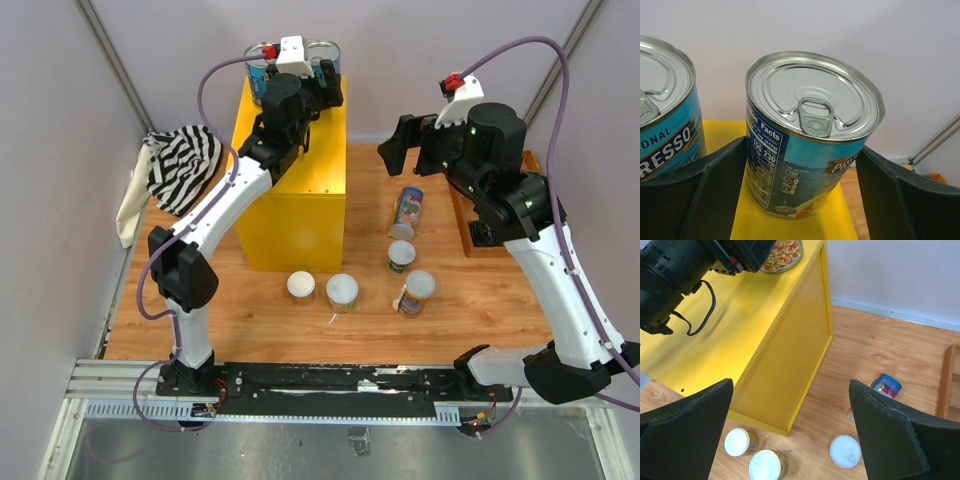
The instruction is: Place and organize the canned foods onto the counter
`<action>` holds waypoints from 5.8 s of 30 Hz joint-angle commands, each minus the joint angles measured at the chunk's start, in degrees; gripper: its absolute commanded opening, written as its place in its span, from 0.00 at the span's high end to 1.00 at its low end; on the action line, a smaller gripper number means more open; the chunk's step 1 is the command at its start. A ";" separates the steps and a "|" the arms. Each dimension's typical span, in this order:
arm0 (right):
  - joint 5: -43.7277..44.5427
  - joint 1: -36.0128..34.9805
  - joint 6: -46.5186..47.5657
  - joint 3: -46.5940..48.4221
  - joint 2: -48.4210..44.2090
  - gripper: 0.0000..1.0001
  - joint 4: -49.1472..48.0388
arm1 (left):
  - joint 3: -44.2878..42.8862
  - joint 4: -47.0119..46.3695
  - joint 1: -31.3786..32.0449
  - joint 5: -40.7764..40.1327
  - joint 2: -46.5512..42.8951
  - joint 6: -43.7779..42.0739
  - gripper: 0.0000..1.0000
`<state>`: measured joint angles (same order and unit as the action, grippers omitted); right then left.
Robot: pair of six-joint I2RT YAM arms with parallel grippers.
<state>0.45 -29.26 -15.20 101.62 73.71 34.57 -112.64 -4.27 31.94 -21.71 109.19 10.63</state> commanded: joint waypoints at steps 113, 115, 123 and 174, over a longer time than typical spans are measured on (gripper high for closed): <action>12.49 11.40 -18.21 -28.47 26.42 0.02 -9.48 | 49.59 0.84 34.41 -14.56 -51.10 -0.34 0.01; 13.26 11.50 -18.28 -28.57 27.14 0.02 -9.83 | 50.10 0.42 34.50 -14.28 -51.55 -0.58 0.01; 11.89 12.32 -17.77 -28.38 30.17 0.01 -11.46 | 51.74 -0.82 34.56 -13.79 -51.90 -0.95 0.01; 4.74 10.35 -4.59 -13.76 20.77 0.48 8.27 | 54.14 -7.86 36.78 -14.33 -54.73 -1.31 0.01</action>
<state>5.37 -17.82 -21.52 82.91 96.31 42.09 -59.11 -8.95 67.83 -34.76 55.77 10.09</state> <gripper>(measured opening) 0.658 0.993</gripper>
